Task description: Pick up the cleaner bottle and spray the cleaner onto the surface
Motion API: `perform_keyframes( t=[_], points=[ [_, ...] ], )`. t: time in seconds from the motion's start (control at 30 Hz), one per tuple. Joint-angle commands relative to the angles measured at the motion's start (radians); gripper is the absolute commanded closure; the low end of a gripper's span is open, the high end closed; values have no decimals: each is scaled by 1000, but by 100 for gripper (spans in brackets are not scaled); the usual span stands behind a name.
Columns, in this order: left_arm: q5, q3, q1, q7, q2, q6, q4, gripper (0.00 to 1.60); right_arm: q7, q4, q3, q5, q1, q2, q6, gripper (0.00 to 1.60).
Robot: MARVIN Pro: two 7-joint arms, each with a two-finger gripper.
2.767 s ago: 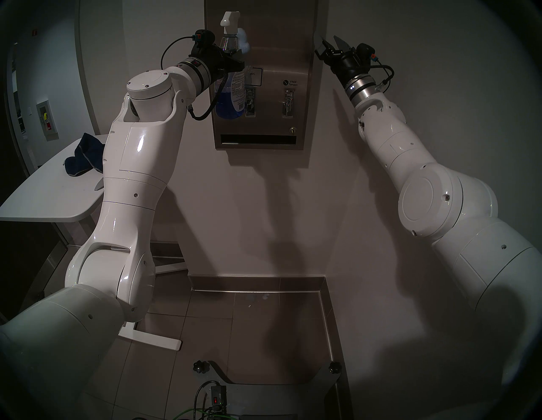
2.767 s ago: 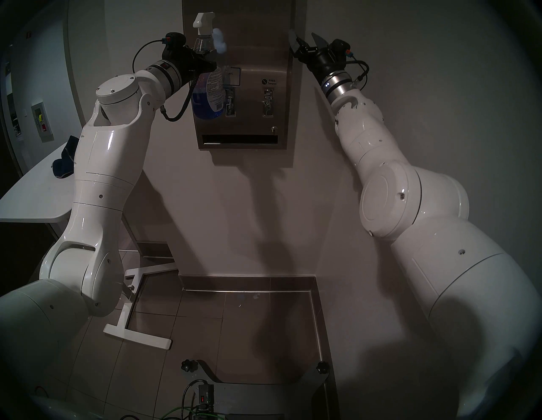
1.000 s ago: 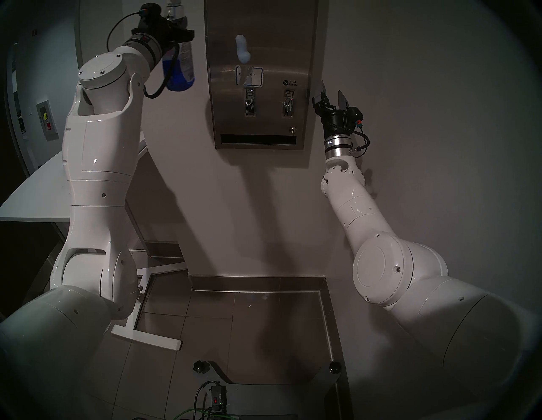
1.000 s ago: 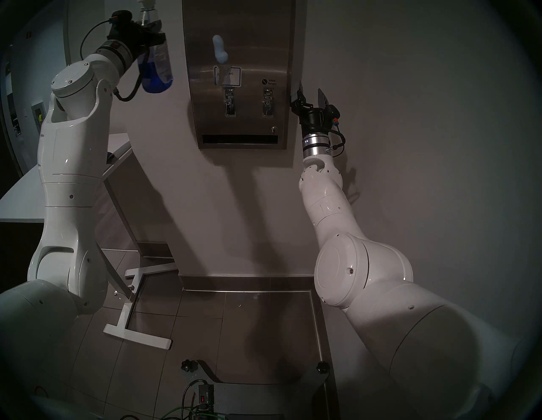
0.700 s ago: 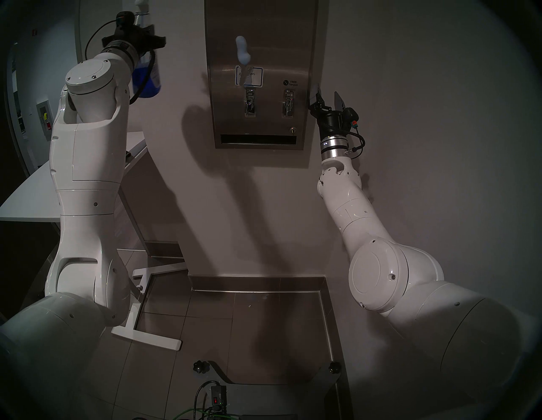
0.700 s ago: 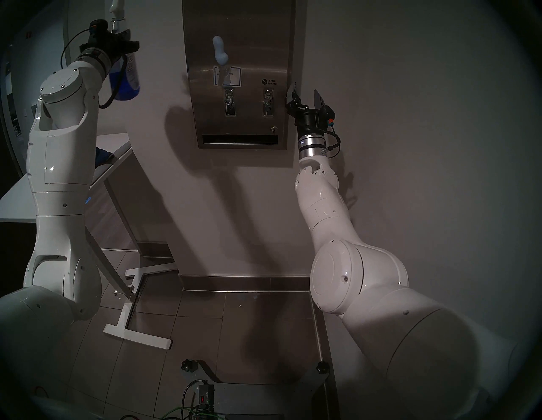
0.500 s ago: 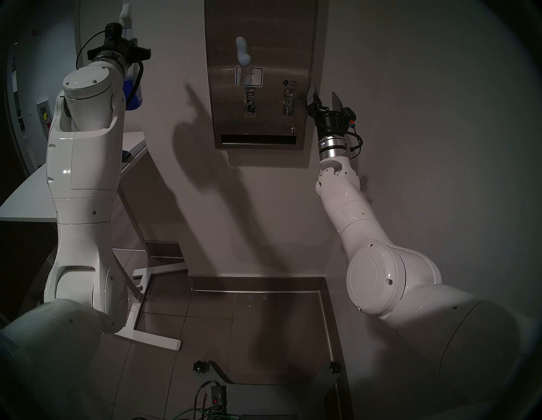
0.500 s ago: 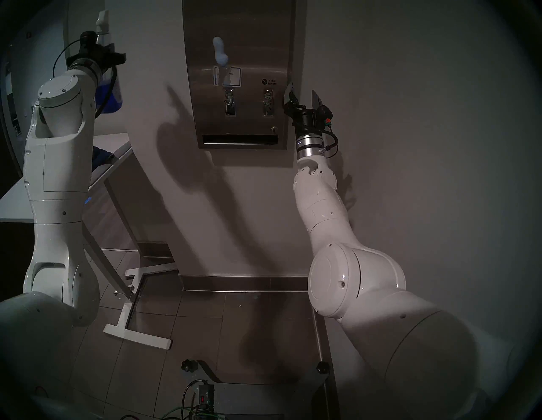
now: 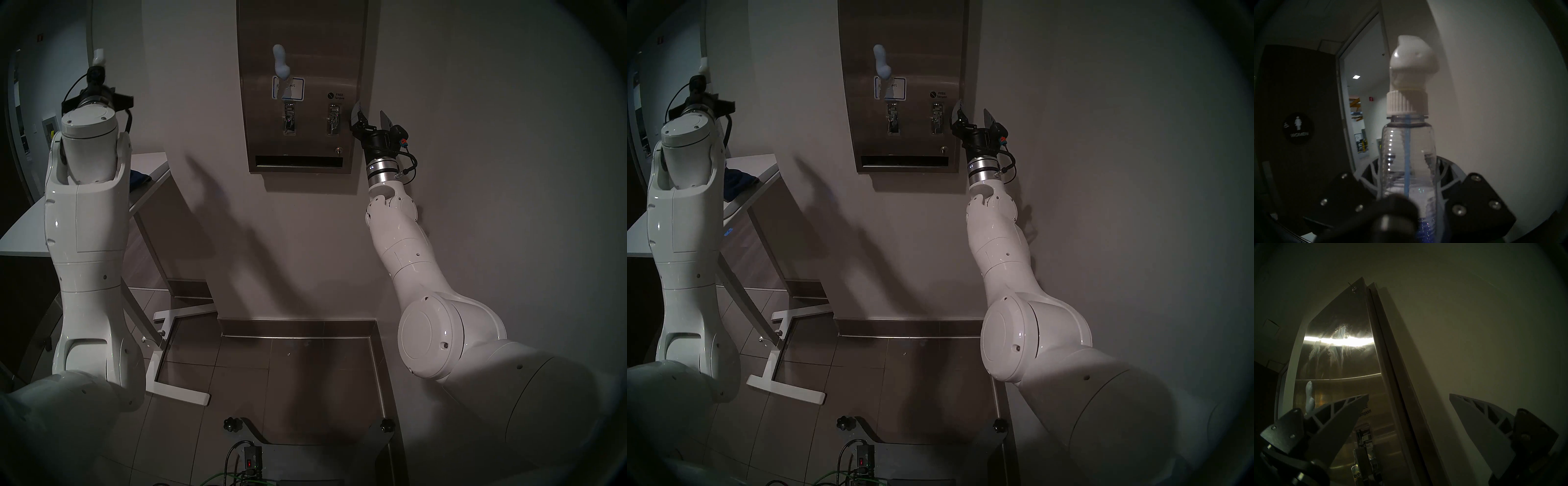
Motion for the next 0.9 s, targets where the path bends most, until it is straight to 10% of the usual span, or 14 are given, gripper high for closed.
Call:
perform_keyframes(
  t=[0.0, 0.87],
  points=[
    [29, -63, 44, 58, 5, 21, -110, 160, -43, -113, -19, -38, -20, 1, 57, 0],
    [-10, -163, 254, 115, -94, -32, -205, 160, -218, -367, -79, -139, -158, -41, 325, 0]
  ],
)
